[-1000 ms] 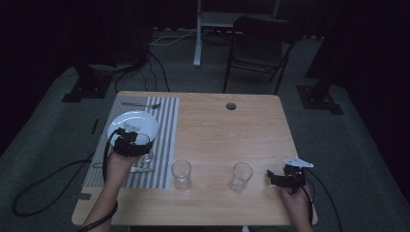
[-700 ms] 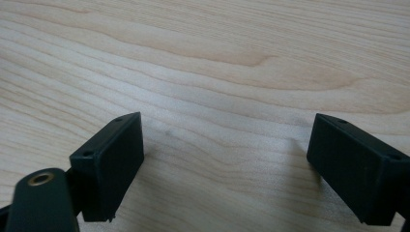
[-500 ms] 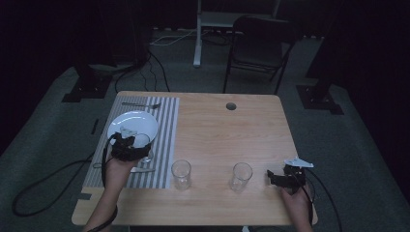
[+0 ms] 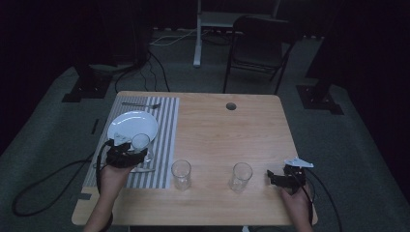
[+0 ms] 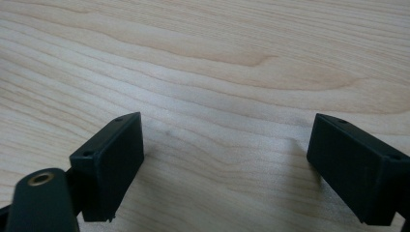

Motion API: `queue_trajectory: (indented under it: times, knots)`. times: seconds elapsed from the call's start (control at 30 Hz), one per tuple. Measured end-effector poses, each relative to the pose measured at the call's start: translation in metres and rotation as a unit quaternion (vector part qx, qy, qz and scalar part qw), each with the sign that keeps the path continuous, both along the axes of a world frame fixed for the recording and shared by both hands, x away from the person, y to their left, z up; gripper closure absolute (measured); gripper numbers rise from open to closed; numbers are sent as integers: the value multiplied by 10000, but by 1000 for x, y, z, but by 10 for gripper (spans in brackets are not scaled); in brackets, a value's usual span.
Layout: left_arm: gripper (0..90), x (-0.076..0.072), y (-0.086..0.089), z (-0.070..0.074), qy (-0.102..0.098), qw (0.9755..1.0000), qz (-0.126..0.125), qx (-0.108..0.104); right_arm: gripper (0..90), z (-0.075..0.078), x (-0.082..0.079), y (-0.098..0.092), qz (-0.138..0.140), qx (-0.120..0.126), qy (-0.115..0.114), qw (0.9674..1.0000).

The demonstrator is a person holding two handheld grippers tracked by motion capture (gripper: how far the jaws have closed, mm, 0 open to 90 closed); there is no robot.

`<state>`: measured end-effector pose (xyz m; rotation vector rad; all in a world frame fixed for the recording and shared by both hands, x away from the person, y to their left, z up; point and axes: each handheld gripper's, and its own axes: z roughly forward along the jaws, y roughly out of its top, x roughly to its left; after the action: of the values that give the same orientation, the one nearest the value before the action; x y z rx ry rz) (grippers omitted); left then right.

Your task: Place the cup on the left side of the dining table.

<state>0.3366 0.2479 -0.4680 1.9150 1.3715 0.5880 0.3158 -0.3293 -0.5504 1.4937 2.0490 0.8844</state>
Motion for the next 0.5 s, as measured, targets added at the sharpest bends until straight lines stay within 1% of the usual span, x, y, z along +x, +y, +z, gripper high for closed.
queue_trajectory:
  times: [0.03,0.17,0.23,0.33,0.43,0.5]
  knots:
    - [279,-1,0,0,-6,10000,12,27,126,0,0,0,1,0,-1,10000]
    - [279,-5,4,-1,-23,10000,57,7,126,0,0,0,-1,2,1,10000]
    - [279,-8,7,-2,-21,9999,93,47,126,0,0,0,1,1,0,10000]
    - [279,-14,13,-6,-77,9998,186,51,126,0,0,0,0,-1,5,10000]
    - [279,-19,25,-13,-32,9994,337,-11,126,0,0,0,-2,2,2,10000]
    - [279,-22,32,-17,38,9991,415,-13,126,0,0,0,-1,1,0,10000]
